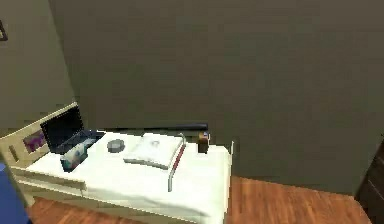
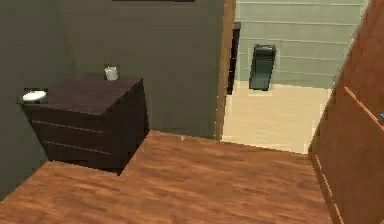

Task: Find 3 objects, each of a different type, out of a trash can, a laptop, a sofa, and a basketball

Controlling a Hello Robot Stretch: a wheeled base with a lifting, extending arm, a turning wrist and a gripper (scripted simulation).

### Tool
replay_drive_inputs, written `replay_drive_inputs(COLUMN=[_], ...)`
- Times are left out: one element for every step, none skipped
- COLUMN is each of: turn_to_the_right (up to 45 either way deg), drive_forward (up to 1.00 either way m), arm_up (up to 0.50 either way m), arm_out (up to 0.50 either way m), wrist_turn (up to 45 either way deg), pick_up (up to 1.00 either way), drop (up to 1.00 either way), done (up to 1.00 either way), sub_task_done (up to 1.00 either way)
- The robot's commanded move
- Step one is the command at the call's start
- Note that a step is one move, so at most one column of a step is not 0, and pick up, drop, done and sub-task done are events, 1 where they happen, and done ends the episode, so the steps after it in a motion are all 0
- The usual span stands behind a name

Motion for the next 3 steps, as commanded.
replay_drive_inputs(turn_to_the_right=[-45.0, -12.0, 0.0], drive_forward=[0.0, 0.0, 0.0], arm_up=[0.0, 0.0, 0.0], arm_out=[0.0, 0.0, 0.0], wrist_turn=[0.0, 0.0, 0.0], pick_up=[0.0, 0.0, 0.0], drop=[0.0, 0.0, 0.0], done=[0.0, 0.0, 1.0], sub_task_done=[0.0, 0.0, 0.0])
